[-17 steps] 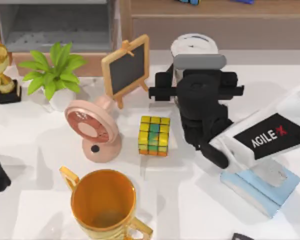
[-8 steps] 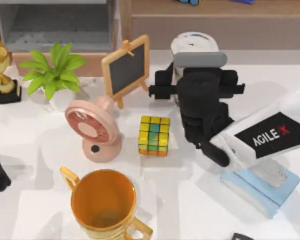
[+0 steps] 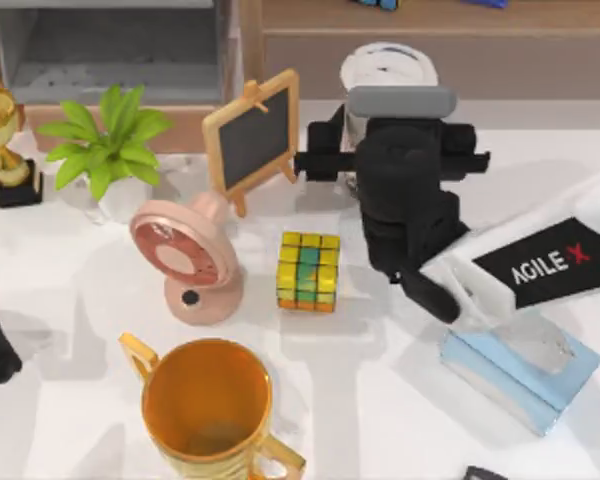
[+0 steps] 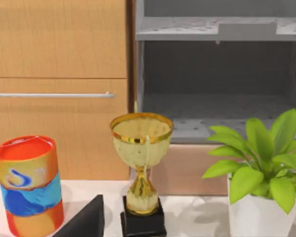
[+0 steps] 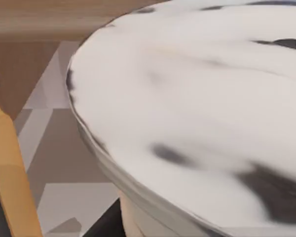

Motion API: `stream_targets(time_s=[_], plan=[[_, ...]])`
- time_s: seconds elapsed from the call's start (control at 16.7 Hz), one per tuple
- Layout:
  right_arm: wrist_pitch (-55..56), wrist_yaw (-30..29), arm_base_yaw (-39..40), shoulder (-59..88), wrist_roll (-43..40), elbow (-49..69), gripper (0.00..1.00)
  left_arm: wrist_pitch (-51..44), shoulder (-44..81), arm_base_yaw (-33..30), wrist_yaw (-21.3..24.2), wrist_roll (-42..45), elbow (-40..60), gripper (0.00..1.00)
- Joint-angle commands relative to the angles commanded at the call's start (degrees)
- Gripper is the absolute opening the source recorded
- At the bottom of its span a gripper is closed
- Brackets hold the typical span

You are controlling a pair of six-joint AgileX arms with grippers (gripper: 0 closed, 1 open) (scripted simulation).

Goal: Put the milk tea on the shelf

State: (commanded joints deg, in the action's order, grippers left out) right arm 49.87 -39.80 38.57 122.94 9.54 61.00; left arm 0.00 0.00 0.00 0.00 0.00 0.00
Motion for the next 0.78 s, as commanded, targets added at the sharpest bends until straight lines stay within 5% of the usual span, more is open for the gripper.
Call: stream_targets(time_s=[0.78], plan=[[-9.77,8.11,-10.22,-16.04,-6.06,5.67,0.0,0.0,0.0,0.0,0.0,0.0,0.0,1.0]])
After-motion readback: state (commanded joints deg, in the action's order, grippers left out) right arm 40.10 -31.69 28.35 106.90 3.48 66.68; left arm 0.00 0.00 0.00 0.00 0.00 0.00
